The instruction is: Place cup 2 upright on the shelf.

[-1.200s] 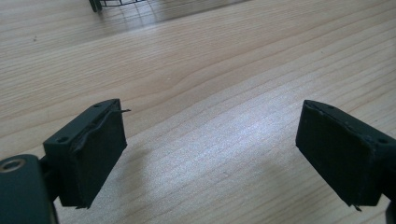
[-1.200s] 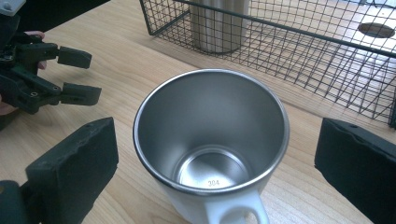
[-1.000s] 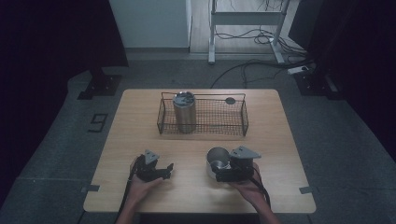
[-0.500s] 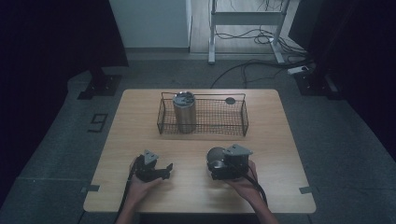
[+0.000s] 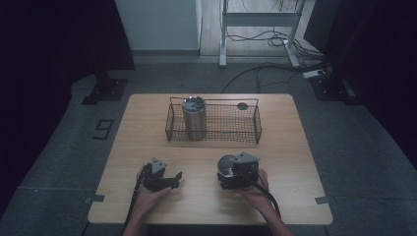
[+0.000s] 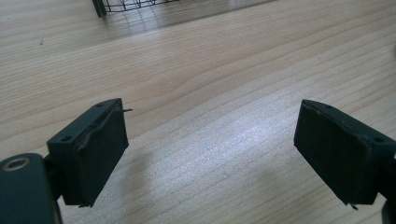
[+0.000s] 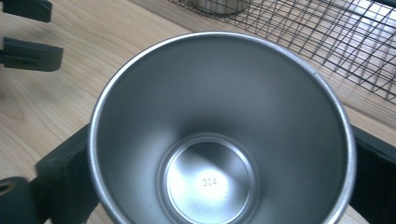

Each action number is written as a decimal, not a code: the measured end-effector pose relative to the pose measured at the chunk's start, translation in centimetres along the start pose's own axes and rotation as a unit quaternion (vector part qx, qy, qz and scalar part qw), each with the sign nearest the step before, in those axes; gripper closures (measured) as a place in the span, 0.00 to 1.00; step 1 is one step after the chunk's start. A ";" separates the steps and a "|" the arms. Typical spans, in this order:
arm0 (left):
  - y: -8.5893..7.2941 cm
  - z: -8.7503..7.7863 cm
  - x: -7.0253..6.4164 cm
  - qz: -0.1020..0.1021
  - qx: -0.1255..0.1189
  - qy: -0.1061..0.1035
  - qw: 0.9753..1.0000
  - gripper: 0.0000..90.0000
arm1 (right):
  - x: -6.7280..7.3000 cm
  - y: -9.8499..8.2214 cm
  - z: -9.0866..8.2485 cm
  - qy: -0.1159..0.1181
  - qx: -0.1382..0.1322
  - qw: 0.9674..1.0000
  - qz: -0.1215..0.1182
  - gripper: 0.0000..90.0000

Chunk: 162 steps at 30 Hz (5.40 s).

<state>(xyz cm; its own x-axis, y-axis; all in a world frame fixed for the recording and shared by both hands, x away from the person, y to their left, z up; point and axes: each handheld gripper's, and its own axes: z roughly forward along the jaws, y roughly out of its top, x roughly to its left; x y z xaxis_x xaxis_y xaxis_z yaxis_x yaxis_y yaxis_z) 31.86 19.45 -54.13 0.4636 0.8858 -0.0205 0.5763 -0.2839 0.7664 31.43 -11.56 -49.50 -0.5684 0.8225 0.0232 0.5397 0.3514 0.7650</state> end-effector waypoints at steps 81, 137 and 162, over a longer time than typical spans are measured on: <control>0.1 -0.4 0.2 -0.015 -0.004 -0.006 1.000 0.14 | -3.5 5.1 -4.8 0.011 -0.073 0.997 -0.011 0.07; 0.0 -0.6 0.4 -0.014 0.004 -0.015 1.000 0.13 | -7.6 10.7 -3.4 0.008 -0.083 0.996 -0.004 0.07; -0.1 -0.6 0.7 -0.018 0.006 -0.015 1.000 0.13 | -10.5 12.0 -1.1 -0.004 -0.068 0.998 0.007 0.07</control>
<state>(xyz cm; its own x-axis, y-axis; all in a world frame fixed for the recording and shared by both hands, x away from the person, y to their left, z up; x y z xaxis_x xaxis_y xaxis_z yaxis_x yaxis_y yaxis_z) 31.74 20.29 -53.80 0.4629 0.8838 -0.0673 0.6003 -0.2567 0.7574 43.14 -16.51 -39.86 -0.5554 0.8310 0.0300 0.4585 0.2760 0.8448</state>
